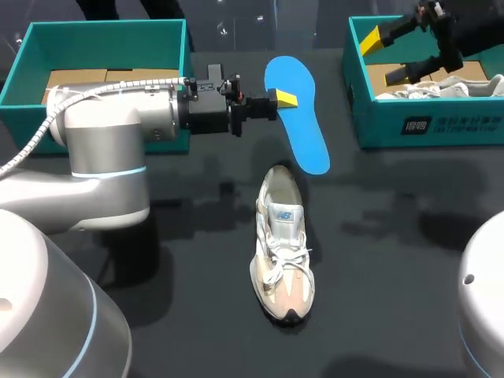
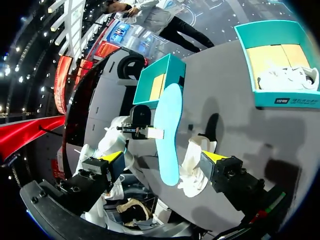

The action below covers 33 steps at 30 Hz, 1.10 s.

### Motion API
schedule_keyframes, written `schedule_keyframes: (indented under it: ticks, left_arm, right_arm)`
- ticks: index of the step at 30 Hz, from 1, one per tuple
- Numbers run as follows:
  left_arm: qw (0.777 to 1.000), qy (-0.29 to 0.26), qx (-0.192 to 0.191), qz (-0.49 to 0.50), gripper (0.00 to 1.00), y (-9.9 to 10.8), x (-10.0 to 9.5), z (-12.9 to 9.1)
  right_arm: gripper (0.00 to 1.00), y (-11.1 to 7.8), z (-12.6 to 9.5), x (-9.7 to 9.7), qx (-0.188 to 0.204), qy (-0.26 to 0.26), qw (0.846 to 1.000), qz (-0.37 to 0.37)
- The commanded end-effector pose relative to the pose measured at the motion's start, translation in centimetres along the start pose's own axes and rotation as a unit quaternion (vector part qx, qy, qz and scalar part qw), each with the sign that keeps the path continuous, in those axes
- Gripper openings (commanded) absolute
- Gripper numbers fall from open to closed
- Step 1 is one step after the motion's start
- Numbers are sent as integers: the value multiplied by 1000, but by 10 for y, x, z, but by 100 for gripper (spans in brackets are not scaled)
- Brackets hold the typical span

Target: Take the shoe out of the shoebox, open the shoe tongue, remove and reinsert the insole, then place the shoe into the shoebox

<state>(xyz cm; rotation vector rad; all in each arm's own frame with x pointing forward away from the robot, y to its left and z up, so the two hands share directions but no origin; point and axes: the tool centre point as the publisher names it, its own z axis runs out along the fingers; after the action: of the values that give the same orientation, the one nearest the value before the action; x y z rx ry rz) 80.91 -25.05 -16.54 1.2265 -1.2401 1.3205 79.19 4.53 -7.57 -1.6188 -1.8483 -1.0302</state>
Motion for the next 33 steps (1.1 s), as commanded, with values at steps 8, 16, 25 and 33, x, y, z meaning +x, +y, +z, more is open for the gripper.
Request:
schedule_keyframes:
  ticks: [8,16,25,33]
  left_arm:
    - [1000,0,0,0,0,0,-1,1]
    - [1000,0,0,0,0,0,-1,1]
    - [1000,0,0,0,0,0,-1,1]
    - [1000,0,0,0,0,0,-1,1]
  right_arm:
    - [100,-1,11,30,57,-278,959,3]
    - [100,-9,23,54,53,-368,928,4]
    - [100,-26,38,84,27,-478,878,22]
    - [100,-32,52,103,19,-528,849,14]
